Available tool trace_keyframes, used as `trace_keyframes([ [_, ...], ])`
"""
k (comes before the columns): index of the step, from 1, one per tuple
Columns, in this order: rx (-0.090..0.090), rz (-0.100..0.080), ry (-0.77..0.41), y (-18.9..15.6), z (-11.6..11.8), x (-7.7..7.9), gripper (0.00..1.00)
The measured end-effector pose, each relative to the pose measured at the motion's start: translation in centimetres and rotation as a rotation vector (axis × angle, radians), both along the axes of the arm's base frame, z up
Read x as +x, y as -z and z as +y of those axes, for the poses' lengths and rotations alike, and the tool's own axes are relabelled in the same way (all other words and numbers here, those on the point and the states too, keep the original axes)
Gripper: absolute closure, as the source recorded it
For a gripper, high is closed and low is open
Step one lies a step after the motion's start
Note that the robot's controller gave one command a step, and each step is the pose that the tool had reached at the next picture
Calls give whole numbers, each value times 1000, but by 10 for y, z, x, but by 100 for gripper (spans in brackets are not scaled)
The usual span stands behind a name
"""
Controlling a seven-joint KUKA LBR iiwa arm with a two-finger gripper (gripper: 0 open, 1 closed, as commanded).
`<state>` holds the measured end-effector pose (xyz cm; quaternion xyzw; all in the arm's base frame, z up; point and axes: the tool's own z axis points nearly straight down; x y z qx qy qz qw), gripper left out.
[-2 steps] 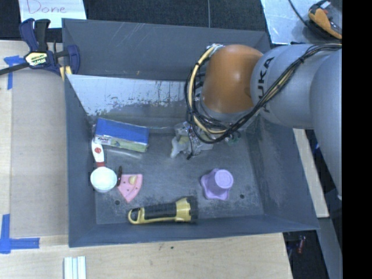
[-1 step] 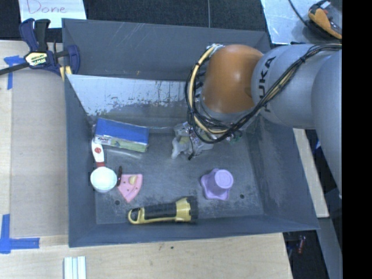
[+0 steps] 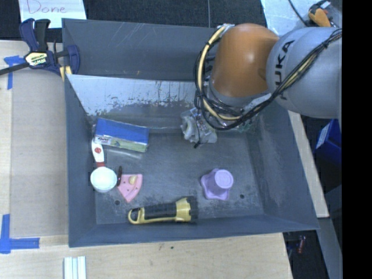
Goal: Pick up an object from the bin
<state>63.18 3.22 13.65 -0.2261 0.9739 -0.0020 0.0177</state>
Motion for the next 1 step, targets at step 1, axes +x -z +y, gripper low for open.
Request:
trace_keyframes([
  [1, -2, 7, -43, -49, 0, -2, 100],
])
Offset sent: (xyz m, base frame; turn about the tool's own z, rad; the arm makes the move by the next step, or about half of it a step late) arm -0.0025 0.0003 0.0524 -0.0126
